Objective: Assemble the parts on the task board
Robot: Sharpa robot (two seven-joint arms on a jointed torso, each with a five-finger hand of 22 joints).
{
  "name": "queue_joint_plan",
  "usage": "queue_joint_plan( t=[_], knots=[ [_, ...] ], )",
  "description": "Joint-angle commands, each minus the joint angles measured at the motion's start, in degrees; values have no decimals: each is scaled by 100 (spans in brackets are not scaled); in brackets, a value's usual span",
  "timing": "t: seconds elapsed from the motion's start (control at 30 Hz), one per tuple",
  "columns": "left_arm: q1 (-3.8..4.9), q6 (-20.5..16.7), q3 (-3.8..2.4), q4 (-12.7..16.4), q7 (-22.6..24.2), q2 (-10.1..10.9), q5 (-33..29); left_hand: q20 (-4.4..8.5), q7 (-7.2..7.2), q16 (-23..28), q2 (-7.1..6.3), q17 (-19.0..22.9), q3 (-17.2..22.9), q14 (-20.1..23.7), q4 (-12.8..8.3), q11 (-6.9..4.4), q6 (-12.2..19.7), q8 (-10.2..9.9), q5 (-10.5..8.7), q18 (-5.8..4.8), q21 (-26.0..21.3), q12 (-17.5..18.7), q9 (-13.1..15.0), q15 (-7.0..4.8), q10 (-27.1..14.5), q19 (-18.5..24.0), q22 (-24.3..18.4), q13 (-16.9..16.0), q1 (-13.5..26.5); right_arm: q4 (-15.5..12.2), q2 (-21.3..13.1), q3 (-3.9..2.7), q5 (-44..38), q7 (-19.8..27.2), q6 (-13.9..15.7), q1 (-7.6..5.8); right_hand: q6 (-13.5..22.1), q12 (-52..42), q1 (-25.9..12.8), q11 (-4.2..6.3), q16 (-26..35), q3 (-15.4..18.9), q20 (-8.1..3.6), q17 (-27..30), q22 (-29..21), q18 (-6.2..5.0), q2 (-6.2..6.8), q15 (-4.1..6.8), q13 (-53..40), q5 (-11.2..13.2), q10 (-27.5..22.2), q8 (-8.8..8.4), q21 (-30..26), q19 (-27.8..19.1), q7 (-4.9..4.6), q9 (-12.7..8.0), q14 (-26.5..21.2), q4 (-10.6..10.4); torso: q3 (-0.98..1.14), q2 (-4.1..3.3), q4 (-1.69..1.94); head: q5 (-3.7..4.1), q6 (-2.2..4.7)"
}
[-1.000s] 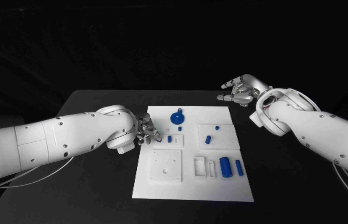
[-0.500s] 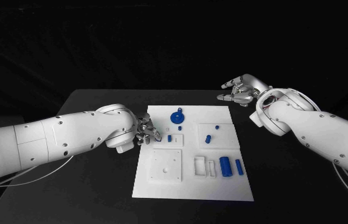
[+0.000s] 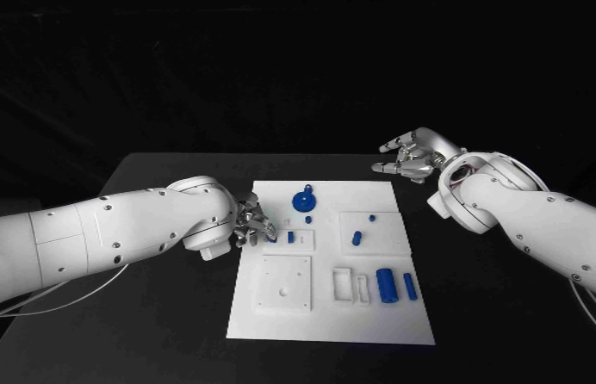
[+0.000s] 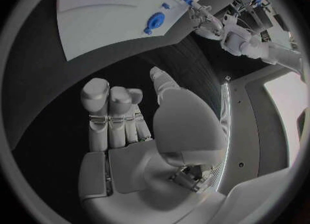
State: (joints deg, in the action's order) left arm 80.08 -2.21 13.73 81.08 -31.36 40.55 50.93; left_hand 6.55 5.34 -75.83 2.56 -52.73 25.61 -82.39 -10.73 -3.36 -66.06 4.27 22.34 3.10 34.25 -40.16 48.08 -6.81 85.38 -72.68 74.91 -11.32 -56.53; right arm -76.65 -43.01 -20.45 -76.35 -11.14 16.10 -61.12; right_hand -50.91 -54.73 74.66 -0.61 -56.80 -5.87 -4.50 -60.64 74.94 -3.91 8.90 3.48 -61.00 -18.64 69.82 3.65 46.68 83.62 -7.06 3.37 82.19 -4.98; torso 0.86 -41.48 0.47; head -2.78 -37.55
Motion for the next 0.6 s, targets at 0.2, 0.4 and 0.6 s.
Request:
queue_joint_plan(
  t=[0.2, 0.4, 0.6],
  knots=[
    [-25, 245, 18, -80, -46, -109, -32, -18, -756, -12, 78, -9, 0, -50, -34, -143, -1176, 17, 2, 34, 10, -20, -11, 7, 144, 4, 106, -11, -47, 1, 7, -3, -14, 43, -64, 8, -27, 8, -40, -1, 39, -9, 1, 5, 590, -66, -18, -1, 5, -23, -22, -34, -20, 13, 7, -5, 2, 9, 1, -3, -6, 0, -1],
    [-24, 354, 17, -124, -59, -159, -32, -26, -758, -33, 75, -48, 2, -56, -52, -144, -1187, 20, 55, 36, 12, -33, -10, 12, 144, 10, 107, -24, -68, 5, 12, -3, -14, 43, -64, 12, -27, 8, -40, -1, 39, -9, 1, 5, 590, -66, -18, -1, 5, -23, -22, -34, -20, 13, 7, -5, 2, 9, 0, 0, 1, 6, -8],
    [-24, 484, 17, -134, -71, -185, -12, -34, -760, -50, 71, -79, 24, -57, -86, -141, -1208, 24, 149, 43, 21, -46, -11, 16, 143, 15, 109, -44, -64, 4, 14, -3, -14, 45, -65, 15, -32, 3, -42, -1, 45, -15, 1, 10, 590, -65, -18, -1, 1, -24, -17, -34, -22, 12, 8, -5, 0, 21, -2, -1, 2, 12, -16]
  ],
)
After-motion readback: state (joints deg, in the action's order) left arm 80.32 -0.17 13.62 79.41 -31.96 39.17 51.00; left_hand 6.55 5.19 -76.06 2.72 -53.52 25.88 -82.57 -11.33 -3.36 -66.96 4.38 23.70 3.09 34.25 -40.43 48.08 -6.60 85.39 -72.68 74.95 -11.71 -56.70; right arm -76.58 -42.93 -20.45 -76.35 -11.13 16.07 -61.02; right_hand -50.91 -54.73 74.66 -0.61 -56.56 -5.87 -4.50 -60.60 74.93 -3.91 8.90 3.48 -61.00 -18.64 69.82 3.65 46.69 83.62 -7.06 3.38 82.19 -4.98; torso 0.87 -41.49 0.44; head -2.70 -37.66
